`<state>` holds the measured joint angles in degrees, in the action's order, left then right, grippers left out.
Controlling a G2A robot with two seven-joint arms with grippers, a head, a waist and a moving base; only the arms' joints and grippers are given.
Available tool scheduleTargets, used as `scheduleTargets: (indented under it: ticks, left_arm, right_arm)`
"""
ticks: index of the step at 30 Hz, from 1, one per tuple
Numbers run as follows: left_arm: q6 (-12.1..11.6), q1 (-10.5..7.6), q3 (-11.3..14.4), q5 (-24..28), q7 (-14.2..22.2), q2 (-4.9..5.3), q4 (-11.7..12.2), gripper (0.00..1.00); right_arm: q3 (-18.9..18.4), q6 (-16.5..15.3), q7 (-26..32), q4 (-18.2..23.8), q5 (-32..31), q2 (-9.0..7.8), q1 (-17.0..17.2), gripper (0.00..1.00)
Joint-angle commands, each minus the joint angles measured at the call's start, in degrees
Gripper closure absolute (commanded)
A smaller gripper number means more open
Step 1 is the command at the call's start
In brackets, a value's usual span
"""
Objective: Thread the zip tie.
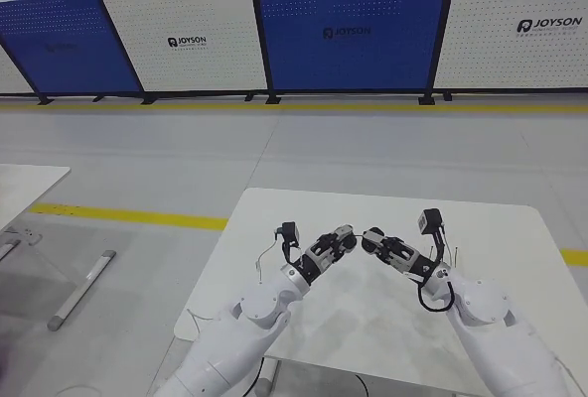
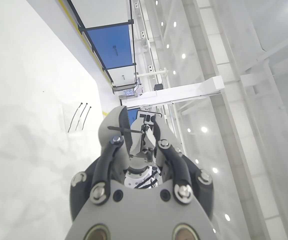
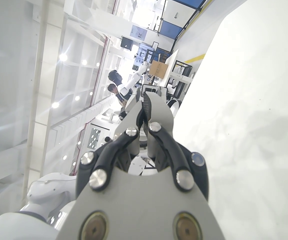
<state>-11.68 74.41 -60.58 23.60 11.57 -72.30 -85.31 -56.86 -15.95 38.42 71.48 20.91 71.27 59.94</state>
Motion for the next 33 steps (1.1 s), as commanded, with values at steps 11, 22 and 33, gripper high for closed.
scheduleTargets:
  ticks: [11,22,33]
  left_arm:
    - [0.2,-0.12,0.0,-0.9,-0.1,-0.18,0.3,1.0]
    - [-0.3,0.74,-0.3,-1.6,0.3,-0.19,-0.6,0.56]
    - [-0.3,0.88,-0.5,-1.7,0.3,-0.3,-0.5,0.9]
  right_arm:
    - [-0.4,0.2,0.4,-0.1,-0.3,0.33,0.1,1.0]
    - [-0.8,0.6,0.3,-0.1,-0.8,0.63,0.2,1.0]
    - [-1.2,0.5,0.5,-0.3,-0.9,0.9,0.2,1.0]
